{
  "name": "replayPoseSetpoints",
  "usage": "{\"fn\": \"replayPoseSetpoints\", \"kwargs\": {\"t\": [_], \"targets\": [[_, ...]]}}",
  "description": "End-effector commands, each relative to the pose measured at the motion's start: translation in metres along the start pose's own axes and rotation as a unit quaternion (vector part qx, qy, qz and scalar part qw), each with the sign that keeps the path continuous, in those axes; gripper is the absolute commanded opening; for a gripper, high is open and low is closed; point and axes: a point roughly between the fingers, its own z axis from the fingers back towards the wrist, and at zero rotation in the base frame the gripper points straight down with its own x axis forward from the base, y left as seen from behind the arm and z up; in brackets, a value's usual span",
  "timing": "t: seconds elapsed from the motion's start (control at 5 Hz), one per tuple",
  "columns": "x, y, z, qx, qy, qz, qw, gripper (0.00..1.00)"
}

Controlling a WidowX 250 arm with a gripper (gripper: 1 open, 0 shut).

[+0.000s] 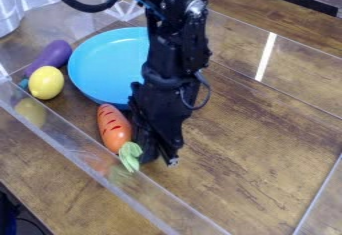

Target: Move the carrot to the left side

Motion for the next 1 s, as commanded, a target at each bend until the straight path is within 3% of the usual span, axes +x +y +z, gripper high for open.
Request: {"fn": "replayPoseSetpoints", "kwargs": {"t": [0.0,0.8], "targets": [[0.0079,0.0031,0.0126,0.01,-0.019,-0.007,0.9997,0.0],[0.0075,0.0017,0.0121,0.013,-0.005,-0.029,0.9995,0.0]]}}
